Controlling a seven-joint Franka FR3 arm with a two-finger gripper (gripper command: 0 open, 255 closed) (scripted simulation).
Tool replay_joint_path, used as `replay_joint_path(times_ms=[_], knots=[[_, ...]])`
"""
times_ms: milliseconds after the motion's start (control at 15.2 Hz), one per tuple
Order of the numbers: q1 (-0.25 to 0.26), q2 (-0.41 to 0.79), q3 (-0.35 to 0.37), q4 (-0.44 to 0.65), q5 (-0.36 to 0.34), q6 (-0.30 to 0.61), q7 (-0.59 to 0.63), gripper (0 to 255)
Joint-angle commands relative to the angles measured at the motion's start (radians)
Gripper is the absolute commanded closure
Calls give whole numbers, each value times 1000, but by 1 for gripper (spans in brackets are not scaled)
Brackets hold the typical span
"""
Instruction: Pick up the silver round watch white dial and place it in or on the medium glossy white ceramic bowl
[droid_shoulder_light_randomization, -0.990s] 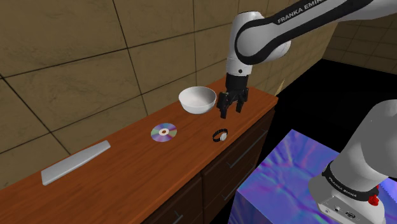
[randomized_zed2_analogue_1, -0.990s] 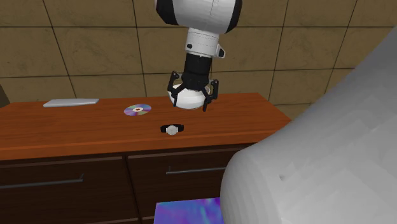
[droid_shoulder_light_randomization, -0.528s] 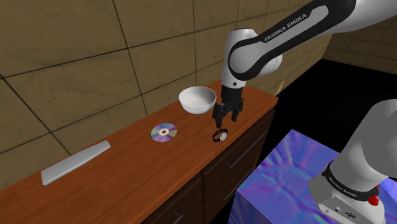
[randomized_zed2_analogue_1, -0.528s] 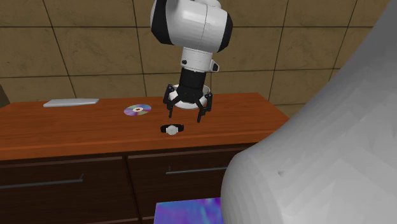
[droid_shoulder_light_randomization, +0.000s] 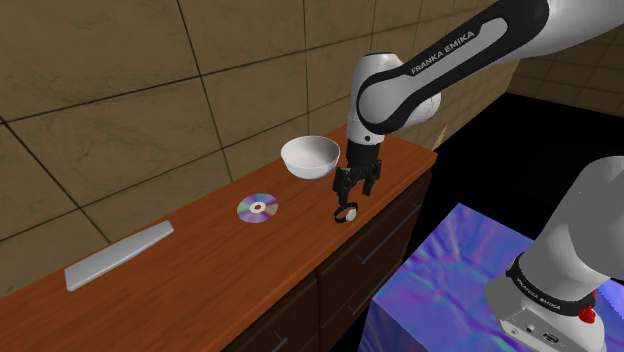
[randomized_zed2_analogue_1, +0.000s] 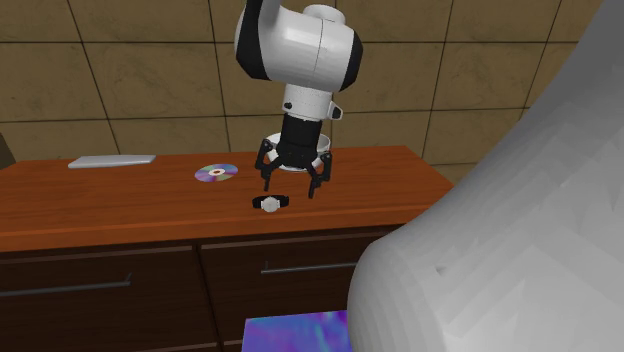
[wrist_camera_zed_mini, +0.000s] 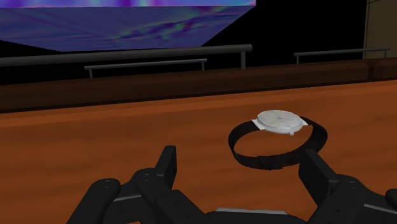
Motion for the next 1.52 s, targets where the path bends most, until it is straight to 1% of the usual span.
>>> replay_joint_path(times_ms=[0, 66, 660, 1452], knots=[[0, 0, 0, 0, 0, 0, 0, 0], [0, 0, 0, 0, 0, 0, 0, 255], [0, 0, 0, 0, 0, 0, 0, 255], [-9, -101, -10, 76, -29, -174, 44, 255]])
